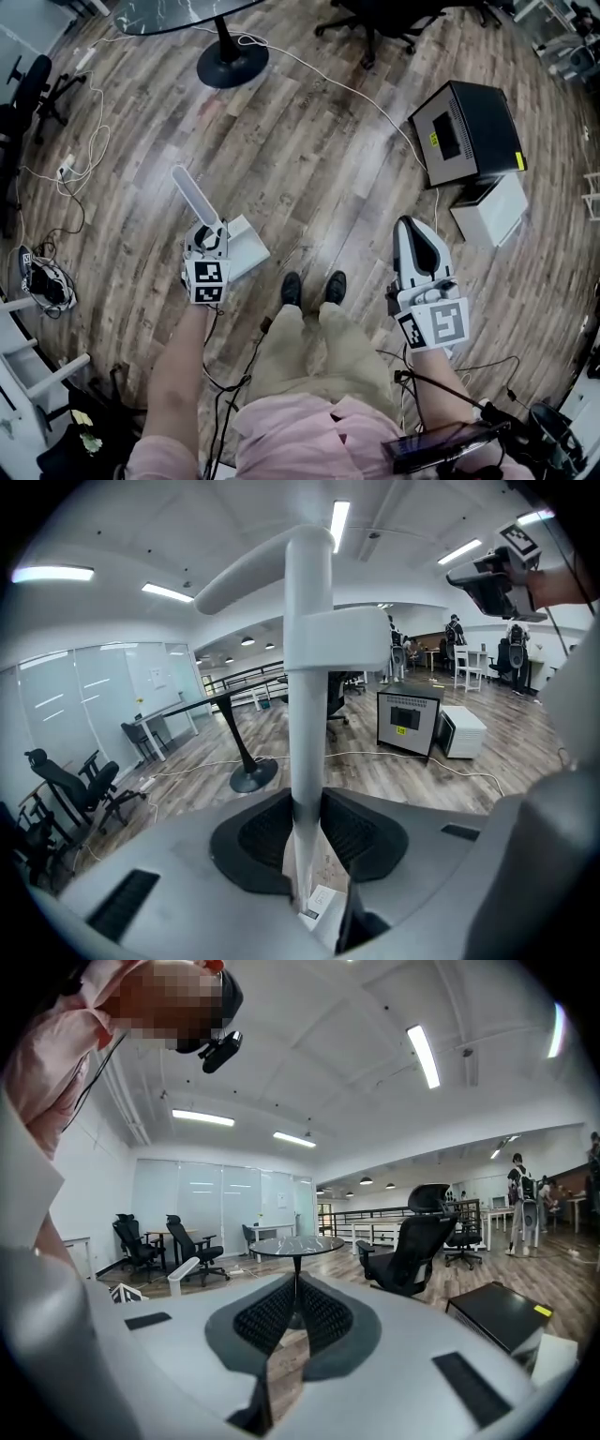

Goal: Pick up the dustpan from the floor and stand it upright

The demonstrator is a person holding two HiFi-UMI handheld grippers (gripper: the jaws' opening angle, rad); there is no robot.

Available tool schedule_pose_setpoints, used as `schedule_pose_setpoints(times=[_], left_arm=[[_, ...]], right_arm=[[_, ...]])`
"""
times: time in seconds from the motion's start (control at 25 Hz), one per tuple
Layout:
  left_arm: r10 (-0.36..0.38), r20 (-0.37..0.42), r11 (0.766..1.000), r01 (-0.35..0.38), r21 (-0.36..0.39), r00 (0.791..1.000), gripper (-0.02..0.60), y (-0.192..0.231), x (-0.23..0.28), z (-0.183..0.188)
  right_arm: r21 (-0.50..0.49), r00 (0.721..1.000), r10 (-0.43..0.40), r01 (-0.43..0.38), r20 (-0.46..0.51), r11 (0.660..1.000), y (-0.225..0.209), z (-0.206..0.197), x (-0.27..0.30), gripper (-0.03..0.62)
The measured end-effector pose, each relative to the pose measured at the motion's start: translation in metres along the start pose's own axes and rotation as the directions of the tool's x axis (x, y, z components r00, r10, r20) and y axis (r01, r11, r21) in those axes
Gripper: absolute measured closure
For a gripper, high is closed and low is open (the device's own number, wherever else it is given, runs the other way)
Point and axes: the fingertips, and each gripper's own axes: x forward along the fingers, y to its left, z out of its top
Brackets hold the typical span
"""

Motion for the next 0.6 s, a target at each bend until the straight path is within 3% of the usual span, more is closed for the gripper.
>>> schedule_pose_setpoints(times=[0.36, 0.6], left_arm=[[0.076, -0.025, 0.994, -0.078, -0.078, 0.997, 0.463, 0.033, -0.029, -0.034], [0.140, -0.062, 0.976, -0.148, -0.162, 0.988, 0.463, 0.059, -0.042, -0.059]], right_arm=[[-0.018, 1.000, 0.024, -0.024, -0.003, 1.000, 0.025, 0.012, 0.015, 0.580], [-0.033, 0.999, 0.055, -0.055, 0.000, 0.998, 0.043, 0.020, 0.027, 0.580]])
